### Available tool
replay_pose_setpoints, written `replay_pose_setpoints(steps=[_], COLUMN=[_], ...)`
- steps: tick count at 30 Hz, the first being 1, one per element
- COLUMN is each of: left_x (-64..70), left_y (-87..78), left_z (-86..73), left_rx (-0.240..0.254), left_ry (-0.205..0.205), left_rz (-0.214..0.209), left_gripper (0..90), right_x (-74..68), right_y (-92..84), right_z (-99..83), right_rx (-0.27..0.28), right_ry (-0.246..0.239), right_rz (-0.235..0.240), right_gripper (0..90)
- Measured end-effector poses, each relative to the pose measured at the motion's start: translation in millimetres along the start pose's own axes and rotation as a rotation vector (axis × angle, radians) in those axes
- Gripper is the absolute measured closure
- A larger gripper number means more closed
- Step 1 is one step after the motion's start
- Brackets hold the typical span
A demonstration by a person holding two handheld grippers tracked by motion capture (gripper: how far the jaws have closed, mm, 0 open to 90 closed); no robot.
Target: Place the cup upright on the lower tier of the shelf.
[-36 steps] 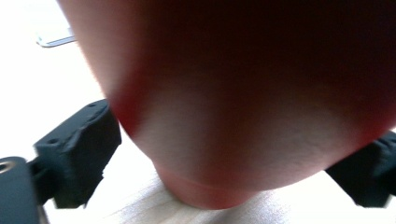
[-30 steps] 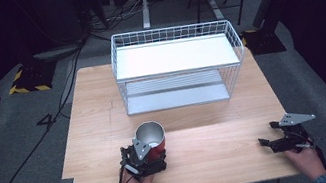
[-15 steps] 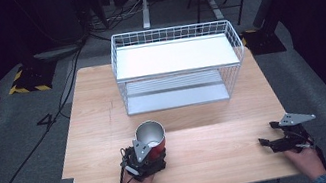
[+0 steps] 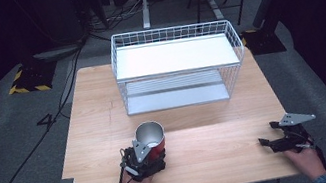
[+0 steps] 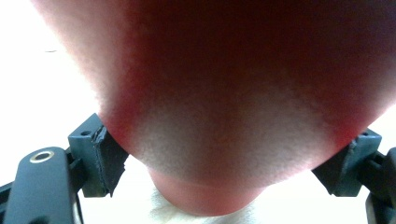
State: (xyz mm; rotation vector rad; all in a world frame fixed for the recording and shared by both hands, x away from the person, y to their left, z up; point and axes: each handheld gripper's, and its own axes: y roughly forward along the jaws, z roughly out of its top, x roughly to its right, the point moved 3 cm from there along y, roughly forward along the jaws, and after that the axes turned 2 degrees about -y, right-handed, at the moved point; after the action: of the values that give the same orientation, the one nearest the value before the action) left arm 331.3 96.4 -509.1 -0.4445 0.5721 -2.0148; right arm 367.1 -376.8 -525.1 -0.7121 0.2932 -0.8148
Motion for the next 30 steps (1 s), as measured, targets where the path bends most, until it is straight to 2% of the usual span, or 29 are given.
replay_pose_setpoints(steps=[7, 15, 20, 30], left_x=[3.8, 6.2, 8.0, 13.3], left_y=[-6.5, -12.3, -9.3, 6.8], left_z=[11.1, 34.9, 49.8, 76.9], left_rx=[0.011, 0.012, 0.016, 0.036], left_ry=[0.010, 0.032, 0.072, 0.062], left_rz=[-0.021, -0.055, -0.069, -0.131], left_gripper=[17.7, 17.7, 17.6, 17.6], right_x=[0.0, 0.0, 0.0, 0.1], right_y=[0.0, 0.0, -0.1, -0.2], right_z=[0.0, 0.0, 0.0, -0.1], right_rx=[0.000, 0.001, 0.000, 0.001], right_ry=[0.001, 0.003, 0.002, 0.004], right_rz=[0.000, 0.000, 0.000, -0.003], right_gripper=[12.3, 12.7, 12.8, 13.4])
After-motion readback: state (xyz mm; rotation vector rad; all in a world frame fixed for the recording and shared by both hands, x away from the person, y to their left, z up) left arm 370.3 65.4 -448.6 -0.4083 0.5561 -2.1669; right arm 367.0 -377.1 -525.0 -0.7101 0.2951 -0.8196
